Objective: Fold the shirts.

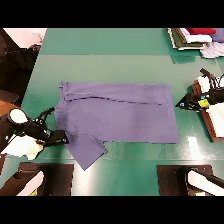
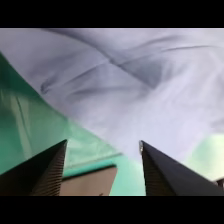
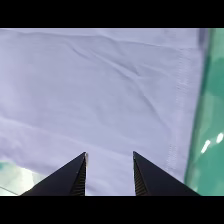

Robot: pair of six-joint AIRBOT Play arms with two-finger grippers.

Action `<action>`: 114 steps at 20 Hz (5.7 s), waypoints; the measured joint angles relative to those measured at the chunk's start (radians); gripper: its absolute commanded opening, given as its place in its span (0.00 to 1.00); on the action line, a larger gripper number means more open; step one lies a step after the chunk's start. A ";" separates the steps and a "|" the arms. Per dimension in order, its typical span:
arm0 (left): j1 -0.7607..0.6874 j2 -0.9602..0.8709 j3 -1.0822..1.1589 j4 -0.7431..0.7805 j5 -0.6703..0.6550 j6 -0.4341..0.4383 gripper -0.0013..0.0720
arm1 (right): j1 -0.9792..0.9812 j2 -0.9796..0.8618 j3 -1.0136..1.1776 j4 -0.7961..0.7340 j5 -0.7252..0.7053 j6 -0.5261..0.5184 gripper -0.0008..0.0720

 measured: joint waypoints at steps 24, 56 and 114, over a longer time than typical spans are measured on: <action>0.000 0.019 -0.013 -0.204 0.184 0.104 0.06 | -0.359 0.145 -0.445 -0.101 0.060 -0.028 0.47; -0.001 0.356 0.134 -0.220 -0.176 -0.034 0.06 | -0.148 0.542 -0.463 -0.360 0.262 0.043 0.04; -0.532 -0.859 1.062 -0.274 0.449 0.166 0.06 | -0.117 -0.202 0.169 0.249 0.097 -0.106 0.03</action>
